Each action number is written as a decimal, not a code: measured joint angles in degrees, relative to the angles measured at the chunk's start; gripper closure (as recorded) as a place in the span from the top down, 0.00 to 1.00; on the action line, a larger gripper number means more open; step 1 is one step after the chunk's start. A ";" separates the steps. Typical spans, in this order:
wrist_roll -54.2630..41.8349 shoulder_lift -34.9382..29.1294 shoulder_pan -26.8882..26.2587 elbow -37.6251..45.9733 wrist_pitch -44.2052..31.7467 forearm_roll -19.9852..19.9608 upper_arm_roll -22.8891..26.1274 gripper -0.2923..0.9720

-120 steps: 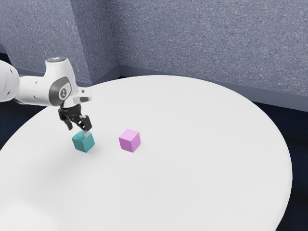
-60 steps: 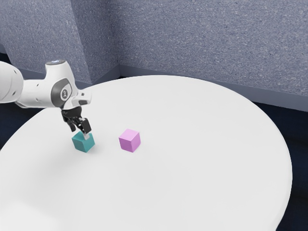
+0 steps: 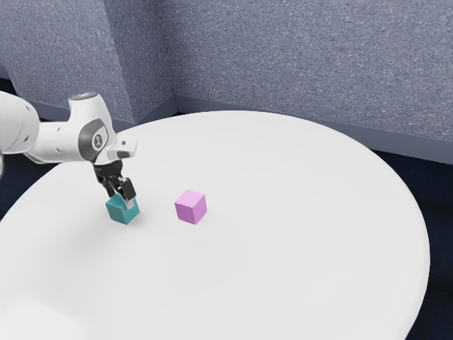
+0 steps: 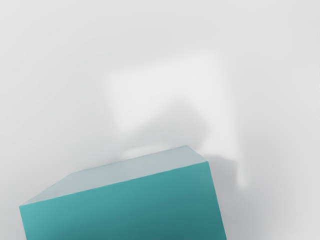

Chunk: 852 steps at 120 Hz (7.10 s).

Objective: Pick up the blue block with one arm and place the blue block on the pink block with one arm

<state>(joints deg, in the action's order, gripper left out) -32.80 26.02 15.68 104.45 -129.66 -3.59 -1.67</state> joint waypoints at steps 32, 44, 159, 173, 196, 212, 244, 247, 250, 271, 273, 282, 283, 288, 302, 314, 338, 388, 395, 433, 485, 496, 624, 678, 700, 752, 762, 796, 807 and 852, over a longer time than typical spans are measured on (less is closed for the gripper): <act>-1.14 1.24 0.57 -0.38 -0.11 -1.04 0.00 0.77; -0.93 1.68 0.58 -1.12 0.24 -1.51 0.00 0.77; 4.70 5.03 0.58 -4.21 3.74 -1.59 0.00 0.75; 5.03 5.04 0.52 -4.23 3.75 -1.60 0.00 0.69; 5.46 5.11 0.50 -4.23 3.73 -1.66 0.00 0.62; 5.69 5.05 0.49 -4.23 3.72 -1.72 0.00 0.59; 6.14 4.76 0.49 -4.23 3.74 -1.71 0.00 0.57; 6.19 4.70 0.49 -4.23 3.76 -1.70 0.00 0.57; 6.23 4.64 0.49 -4.23 3.78 -1.69 0.00 0.56; 6.59 2.01 0.41 -4.02 4.63 -1.65 0.26 0.56; 6.65 1.65 0.42 -4.00 4.77 -1.62 0.42 0.56; 7.13 -0.17 0.42 -3.97 5.56 -1.41 2.15 0.55; 7.21 -0.35 0.41 -3.97 5.66 -1.37 2.35 0.55; 7.79 -1.25 0.41 -3.97 6.19 -1.26 3.47 0.54; 9.87 -2.20 0.40 -4.25 7.24 -1.24 6.33 0.54; 12.27 -1.97 0.29 -5.83 8.06 -1.20 8.10 0.54; 19.05 2.35 -0.18 -15.13 13.47 0.89 10.98 0.54; 33.36 6.55 -1.38 -20.88 22.08 7.54 15.00 0.54; 34.79 6.87 -1.96 -21.06 22.48 7.80 15.29 0.54; 39.82 8.74 -3.72 -23.66 23.06 10.18 15.74 0.53; 38.66 9.37 -3.91 -24.08 19.87 11.82 16.61 0.54; 38.35 9.15 -4.03 -23.91 19.67 11.65 16.61 0.54; 35.63 7.69 -4.08 -20.33 15.73 10.75 16.00 0.54; 34.65 8.30 -4.03 -20.14 15.21 10.55 15.89 0.54; 34.42 8.38 -3.99 -20.05 15.19 10.54 15.74 0.54; 33.75 8.74 -4.08 -20.05 15.21 9.99 15.65 0.66; 33.54 8.70 -4.08 -20.05 15.23 9.87 15.64 0.70; 33.03 3.35 -4.07 -19.91 16.51 9.63 15.08 0.75; 33.00 -0.01 -4.07 -19.88 18.23 9.54 15.08 0.76; 34.87 -6.20 -4.16 -17.51 24.90 6.70 15.55 0.77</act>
<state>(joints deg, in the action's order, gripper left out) 2.08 19.82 11.52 86.94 -104.76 3.11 13.88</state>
